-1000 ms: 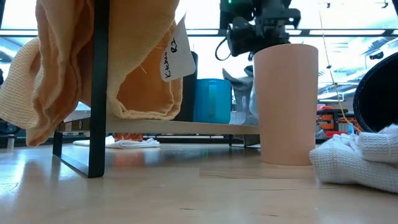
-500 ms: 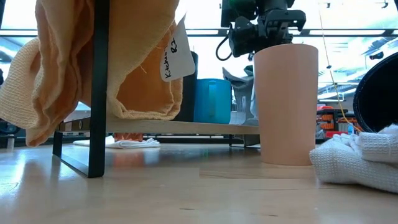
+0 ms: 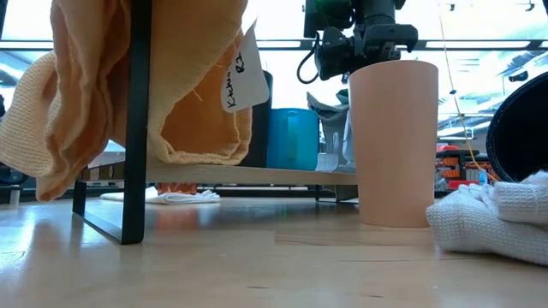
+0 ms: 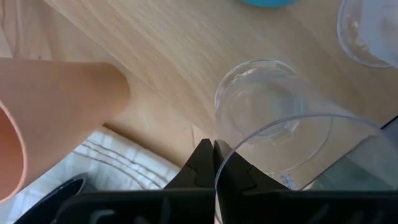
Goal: Stack small to large cups/mugs on shelf
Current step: Put the transparent mug on the shelf
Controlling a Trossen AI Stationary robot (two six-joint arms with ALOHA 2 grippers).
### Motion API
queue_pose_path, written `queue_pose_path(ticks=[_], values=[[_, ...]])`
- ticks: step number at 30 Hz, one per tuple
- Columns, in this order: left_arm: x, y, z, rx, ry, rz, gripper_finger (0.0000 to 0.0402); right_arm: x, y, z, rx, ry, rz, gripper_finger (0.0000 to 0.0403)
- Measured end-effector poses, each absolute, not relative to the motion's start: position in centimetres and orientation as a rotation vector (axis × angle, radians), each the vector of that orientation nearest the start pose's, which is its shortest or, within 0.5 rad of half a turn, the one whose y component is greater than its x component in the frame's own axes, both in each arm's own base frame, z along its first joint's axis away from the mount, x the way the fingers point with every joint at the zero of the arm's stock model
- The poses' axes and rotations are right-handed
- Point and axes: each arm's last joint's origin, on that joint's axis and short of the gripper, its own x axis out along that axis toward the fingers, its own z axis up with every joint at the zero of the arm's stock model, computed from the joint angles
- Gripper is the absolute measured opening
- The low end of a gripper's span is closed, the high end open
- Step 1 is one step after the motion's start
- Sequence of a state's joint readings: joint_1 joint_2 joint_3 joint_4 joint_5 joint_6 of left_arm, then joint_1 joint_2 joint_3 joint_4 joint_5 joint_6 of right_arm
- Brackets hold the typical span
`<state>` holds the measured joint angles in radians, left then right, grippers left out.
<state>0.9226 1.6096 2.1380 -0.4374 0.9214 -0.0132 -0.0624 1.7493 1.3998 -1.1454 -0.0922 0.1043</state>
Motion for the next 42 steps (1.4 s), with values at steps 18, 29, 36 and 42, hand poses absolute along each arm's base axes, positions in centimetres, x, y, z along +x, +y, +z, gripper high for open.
queue_pose_path(ticks=[18, 29, 36, 42], values=[[19.7, 22.2, 55.0, 0.060, -0.056, 0.001, 0.0058, 32.4, -2.1, 23.5, 0.223, 1.511, -0.086, 0.0039], [19.7, 22.2, 55.0, 0.060, -0.056, 0.001, 0.0056, 32.4, -2.2, 23.6, 0.265, 1.501, -0.101, 0.0073], [19.7, 22.2, 55.0, 0.060, -0.055, 0.001, 0.0057, 32.4, -2.2, 23.7, 0.271, 1.497, -0.101, 0.0103], [19.7, 22.2, 55.0, 0.064, -0.055, 0.001, 0.0051, 32.9, -2.3, 24.9, 0.253, 1.454, -0.113, 0.0117]])
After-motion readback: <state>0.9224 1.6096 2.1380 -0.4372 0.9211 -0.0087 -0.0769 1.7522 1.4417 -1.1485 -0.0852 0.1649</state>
